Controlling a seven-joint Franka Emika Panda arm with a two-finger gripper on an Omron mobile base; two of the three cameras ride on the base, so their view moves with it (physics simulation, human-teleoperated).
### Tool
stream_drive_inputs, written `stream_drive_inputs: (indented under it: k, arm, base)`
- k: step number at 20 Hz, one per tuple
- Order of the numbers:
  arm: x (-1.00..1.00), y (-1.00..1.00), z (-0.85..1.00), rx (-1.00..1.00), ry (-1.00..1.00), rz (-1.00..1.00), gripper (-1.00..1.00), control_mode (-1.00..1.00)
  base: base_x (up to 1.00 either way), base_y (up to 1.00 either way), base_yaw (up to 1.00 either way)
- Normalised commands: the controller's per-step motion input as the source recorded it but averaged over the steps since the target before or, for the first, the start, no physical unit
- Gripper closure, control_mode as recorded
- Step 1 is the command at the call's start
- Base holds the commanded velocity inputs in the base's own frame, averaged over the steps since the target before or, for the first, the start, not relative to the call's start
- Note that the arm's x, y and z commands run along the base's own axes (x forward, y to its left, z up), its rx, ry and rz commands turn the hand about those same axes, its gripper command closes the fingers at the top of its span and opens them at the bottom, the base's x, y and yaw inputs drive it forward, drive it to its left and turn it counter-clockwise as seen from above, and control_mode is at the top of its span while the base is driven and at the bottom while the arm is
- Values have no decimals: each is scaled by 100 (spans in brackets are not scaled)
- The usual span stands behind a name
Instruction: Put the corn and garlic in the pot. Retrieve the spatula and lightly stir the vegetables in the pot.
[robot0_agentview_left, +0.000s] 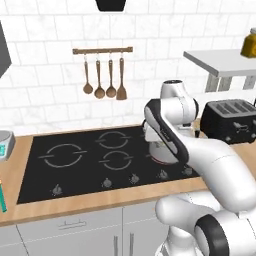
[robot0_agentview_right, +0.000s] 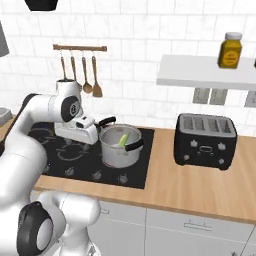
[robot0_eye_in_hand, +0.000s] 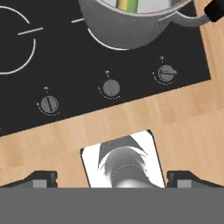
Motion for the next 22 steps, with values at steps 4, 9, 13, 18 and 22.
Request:
stream_drive_inputs:
  k: [4, 9, 13, 18, 22]
  arm:
    - [0, 0, 0, 0, 0, 0, -100, 100]
    - [0, 0, 0, 0, 0, 0, -100, 100]
    - [0, 0, 0, 0, 0, 0, -100, 100]
    - [0, 0, 0, 0, 0, 0, -100, 100]
    - [4, 98, -18, -9, 1, 12, -100, -100]
  base:
    - [-37, 100, 5]
    - [6, 100, 1]
    - [43, 100, 0]
    - [46, 100, 0]
    - [0, 0, 0]
